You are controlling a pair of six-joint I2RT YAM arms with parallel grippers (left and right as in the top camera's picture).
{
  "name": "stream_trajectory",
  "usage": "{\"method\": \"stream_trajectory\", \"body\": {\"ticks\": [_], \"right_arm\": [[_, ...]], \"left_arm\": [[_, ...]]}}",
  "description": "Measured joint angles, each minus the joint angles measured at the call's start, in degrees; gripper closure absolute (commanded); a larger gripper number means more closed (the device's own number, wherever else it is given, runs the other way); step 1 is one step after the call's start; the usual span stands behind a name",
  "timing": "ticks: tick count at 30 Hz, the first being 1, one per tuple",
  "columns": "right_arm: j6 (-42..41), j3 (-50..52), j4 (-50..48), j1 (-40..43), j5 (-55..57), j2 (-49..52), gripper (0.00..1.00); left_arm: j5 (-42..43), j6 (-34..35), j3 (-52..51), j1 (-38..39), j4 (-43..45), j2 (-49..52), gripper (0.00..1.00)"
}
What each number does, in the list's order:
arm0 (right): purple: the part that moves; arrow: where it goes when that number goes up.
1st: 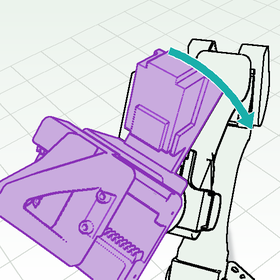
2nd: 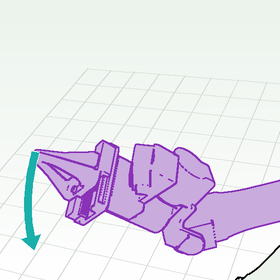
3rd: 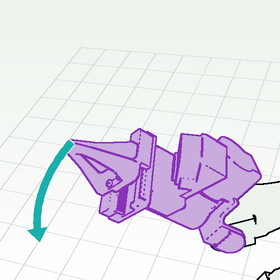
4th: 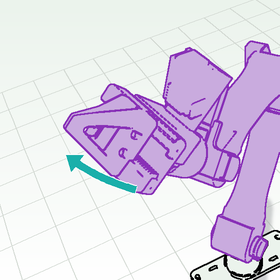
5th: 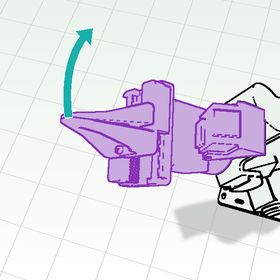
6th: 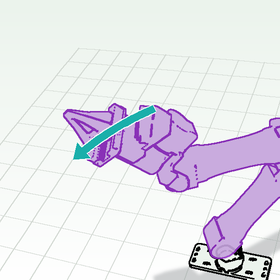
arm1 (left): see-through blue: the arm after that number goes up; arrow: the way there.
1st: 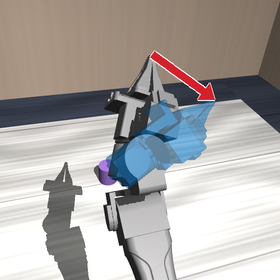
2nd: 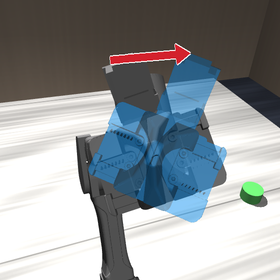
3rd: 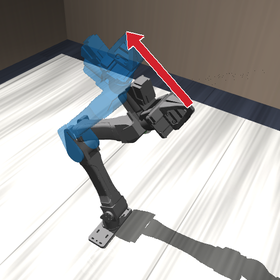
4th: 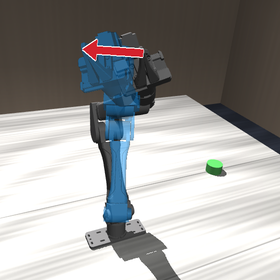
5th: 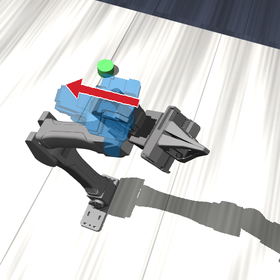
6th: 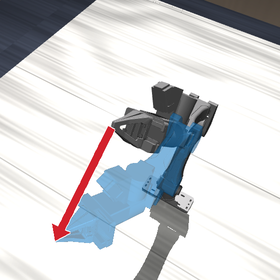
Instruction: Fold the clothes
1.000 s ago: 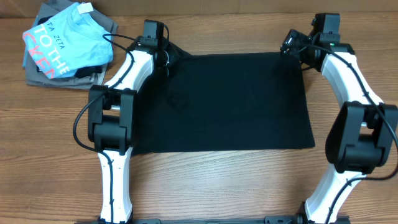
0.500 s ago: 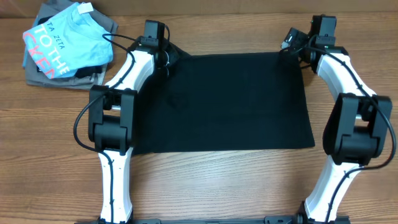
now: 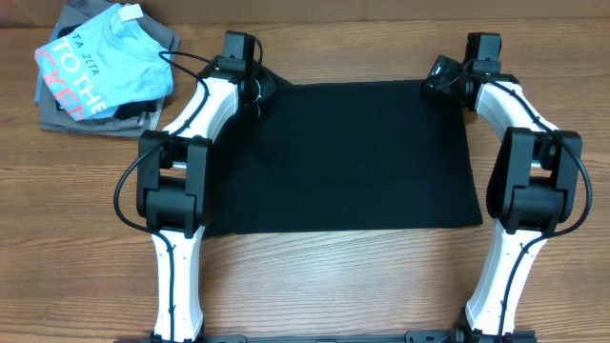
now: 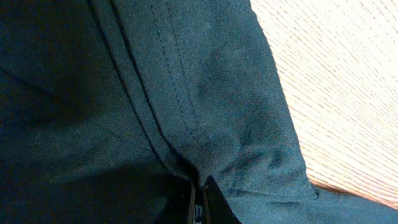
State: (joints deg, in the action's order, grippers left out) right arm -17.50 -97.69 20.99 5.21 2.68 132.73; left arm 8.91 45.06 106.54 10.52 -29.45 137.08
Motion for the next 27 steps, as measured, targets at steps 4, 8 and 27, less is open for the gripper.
{"method": "stream_trajectory", "body": {"ticks": [4,8,27], "right_arm": [[1.1,0.0,-0.2,-0.1,2.8,0.9,0.06],[2.3,-0.5,0.0,-0.8,5.2,1.4,0.11],[3.0,-1.0,0.0,-2.6,9.6,2.4,0.95]], "left_arm": [[-0.2,0.0,0.0,0.0,-0.1,0.0,0.96],[-0.2,0.0,0.0,0.1,-0.1,0.0,0.96],[-1.3,-0.9,0.0,0.6,-0.1,0.0,0.96]]}}
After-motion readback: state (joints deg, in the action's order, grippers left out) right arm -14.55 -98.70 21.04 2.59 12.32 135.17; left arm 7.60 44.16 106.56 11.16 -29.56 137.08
